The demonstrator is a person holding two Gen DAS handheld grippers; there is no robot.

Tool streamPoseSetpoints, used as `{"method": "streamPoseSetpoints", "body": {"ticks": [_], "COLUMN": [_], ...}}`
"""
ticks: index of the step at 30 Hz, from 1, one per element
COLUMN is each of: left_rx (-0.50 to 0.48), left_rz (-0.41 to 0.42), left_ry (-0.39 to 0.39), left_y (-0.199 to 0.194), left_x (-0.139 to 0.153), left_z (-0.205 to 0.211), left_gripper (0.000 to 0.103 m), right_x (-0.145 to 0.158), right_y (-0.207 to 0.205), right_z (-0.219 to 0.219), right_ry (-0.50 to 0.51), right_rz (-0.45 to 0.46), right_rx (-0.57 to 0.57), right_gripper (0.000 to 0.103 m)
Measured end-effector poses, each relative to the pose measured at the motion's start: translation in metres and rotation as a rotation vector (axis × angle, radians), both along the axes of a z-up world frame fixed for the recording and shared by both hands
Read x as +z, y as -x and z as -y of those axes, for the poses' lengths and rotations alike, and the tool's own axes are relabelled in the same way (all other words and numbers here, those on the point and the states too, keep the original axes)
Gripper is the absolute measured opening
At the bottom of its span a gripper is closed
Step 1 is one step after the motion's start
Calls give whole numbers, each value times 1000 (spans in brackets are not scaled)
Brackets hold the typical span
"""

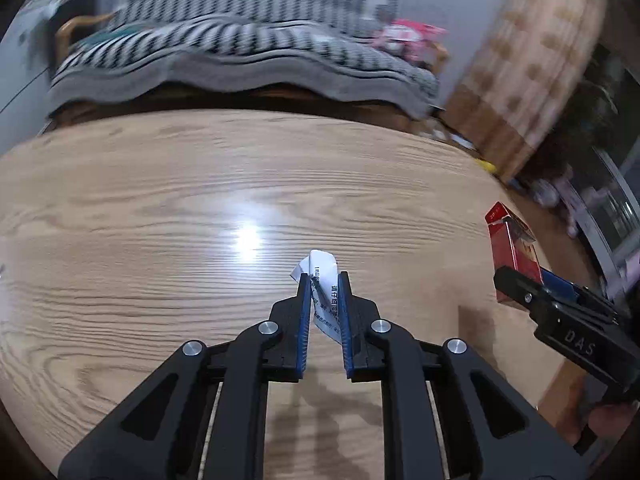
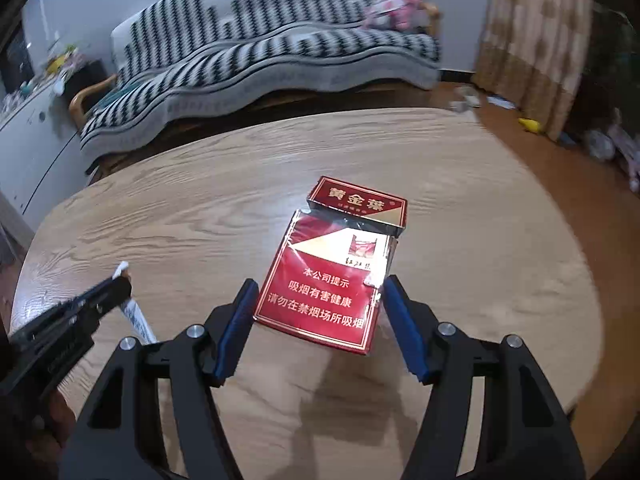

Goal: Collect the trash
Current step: 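Carry paper scrap and red box over the bin and open both tools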

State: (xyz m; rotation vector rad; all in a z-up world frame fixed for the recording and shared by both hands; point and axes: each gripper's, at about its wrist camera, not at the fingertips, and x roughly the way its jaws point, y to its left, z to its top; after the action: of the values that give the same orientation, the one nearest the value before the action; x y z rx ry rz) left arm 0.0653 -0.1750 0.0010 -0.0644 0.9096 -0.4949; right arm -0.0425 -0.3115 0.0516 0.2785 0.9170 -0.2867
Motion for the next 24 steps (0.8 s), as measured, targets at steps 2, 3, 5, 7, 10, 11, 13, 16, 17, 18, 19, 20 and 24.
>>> {"method": "streamPoseSetpoints", "body": {"ticks": [2,3,5,7,10,11,13,16,17,18,19,20,24], "left_rx": [-70,-102,-156,-223,-318,-347,-416,-488,-511,-543,-558,-576,-637], "left_rz": [9,13,20,26,33,35,40,49,53,58,60,60,56], "left_ry": [14,17,23,29,25,23,25,35,38,37,35,30,5], "left_y": [19,29,45,67,102,112,137,164,172,183,188,194,215], "left_x": [6,9,11,13,12,11,10,9,8,6,4,2,-11], "left_z": [34,50,75,108,154,167,198,228,237,251,257,265,293], "left_gripper": [12,12,12,12,12,12,12,12,12,12,12,12,12], "right_x": [4,4,4,2,-5,-8,-15,-30,-34,-40,-44,-50,-69], "right_y": [33,51,88,119,177,192,220,266,274,283,289,296,315], "right_z": [26,39,67,93,140,152,175,213,219,228,234,242,259], "right_ry": [-1,-7,-13,-22,-46,-55,-74,-114,-126,-143,-156,-178,-220], "right_rz": [13,17,15,16,15,14,9,-21,-35,-52,-62,-75,-113], "right_rx": [-46,-73,-128,-181,-281,-306,-357,-426,-438,-451,-460,-471,-490], "right_gripper": [63,63,63,63,63,63,63,63,63,63,63,63,63]}}
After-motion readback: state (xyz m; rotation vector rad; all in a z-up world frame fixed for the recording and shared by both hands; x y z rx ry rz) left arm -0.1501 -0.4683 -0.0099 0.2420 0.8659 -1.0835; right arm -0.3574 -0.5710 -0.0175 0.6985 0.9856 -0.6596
